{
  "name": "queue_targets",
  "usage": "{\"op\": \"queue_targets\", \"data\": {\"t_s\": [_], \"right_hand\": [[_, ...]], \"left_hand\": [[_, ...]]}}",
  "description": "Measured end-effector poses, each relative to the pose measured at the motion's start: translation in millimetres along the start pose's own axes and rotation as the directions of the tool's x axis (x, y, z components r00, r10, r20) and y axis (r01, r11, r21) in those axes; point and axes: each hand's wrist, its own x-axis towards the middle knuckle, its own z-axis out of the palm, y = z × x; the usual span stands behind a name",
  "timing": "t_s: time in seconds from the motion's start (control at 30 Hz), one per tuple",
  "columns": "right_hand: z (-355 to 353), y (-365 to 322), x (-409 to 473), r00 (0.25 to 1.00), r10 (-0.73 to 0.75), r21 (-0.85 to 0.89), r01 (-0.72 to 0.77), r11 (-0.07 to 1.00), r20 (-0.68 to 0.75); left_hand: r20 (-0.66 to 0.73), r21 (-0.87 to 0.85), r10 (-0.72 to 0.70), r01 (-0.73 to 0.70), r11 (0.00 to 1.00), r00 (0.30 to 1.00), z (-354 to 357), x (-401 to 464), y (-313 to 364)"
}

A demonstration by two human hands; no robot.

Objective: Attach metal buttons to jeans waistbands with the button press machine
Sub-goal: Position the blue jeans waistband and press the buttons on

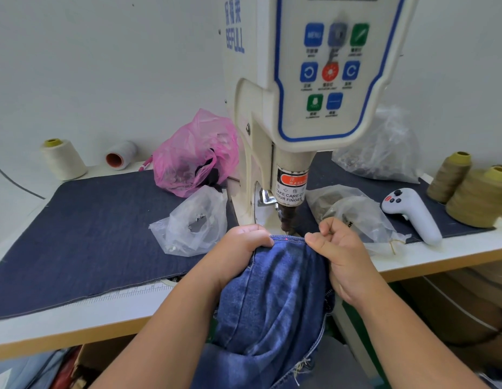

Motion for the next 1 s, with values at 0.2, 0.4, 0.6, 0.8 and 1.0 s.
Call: {"op": "queue_targets", "data": {"t_s": [0.2,0.4,0.6,0.8,1.0], "right_hand": [[-1.5,0.7,0.1,1.000,-0.005,-0.024,0.005,1.000,0.011],[-2.4,1.0,-0.2,0.999,-0.009,-0.021,0.009,1.000,0.031],[-3.3,1.8,0.9,0.999,-0.016,-0.046,0.017,0.999,0.038],[-3.9,2.1,0.0,0.999,-0.021,-0.046,0.022,0.999,0.040],[-2.9,1.8,0.0,0.999,-0.021,-0.034,0.022,0.999,0.039]], "left_hand": [[-0.006,0.007,-0.011,0.011,1.000,1.000,0.1,-1.4,1.4],[-0.001,0.000,-0.023,0.023,1.000,1.000,-1.0,-0.8,0.2],[-0.019,0.004,-0.024,0.024,1.000,1.000,-0.2,-0.8,3.0],[-0.035,0.000,-0.027,0.027,1.000,0.999,0.0,1.0,0.5],[-0.025,-0.020,-0.038,0.037,0.999,0.999,0.1,1.6,-1.0]]}}
